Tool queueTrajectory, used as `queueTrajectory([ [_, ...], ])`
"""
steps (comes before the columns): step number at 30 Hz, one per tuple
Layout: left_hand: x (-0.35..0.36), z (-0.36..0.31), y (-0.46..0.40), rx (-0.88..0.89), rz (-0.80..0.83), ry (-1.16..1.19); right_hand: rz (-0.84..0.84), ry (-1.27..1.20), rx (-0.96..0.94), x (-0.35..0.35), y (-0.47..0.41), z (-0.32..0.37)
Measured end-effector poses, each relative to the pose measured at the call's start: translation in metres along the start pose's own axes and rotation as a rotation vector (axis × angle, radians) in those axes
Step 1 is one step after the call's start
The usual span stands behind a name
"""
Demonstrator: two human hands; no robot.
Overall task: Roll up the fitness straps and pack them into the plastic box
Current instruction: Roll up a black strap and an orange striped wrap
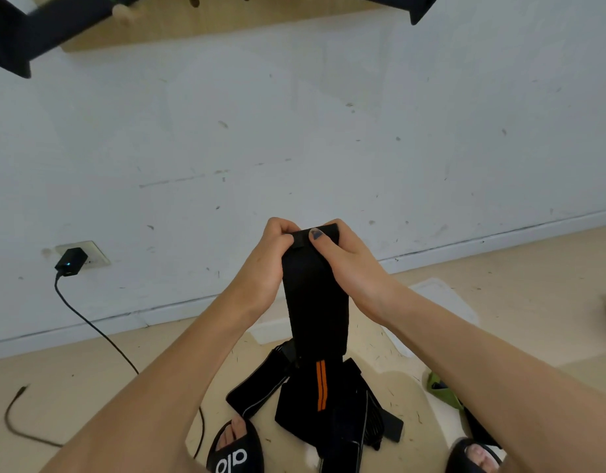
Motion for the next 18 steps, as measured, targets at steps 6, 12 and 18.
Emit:
queueTrajectory([
  [6, -0.006, -0.005, -0.002, 0.038, -0.044, 0.000, -0.015, -0.105, 0.047, -0.002, -0.001, -0.001],
  [12, -0.005, -0.010, 0.000, 0.114, -0.014, -0.017, -0.022, -0.150, 0.054, -0.004, -0.001, -0.001],
  [18, -0.005, -0.016, 0.001, 0.140, -0.032, 0.011, 0.018, -0.199, -0.021, -0.004, 0.003, 0.008],
])
Point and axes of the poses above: each hand's wrist, its own y-axis away from the middle knuckle, its own x-axis out of the palm, z = x × y, the point moved 9 cm from there along -y, towards the middle knuckle, and after that the axes turned 7 degrees about -y, right-handed, at the moved point
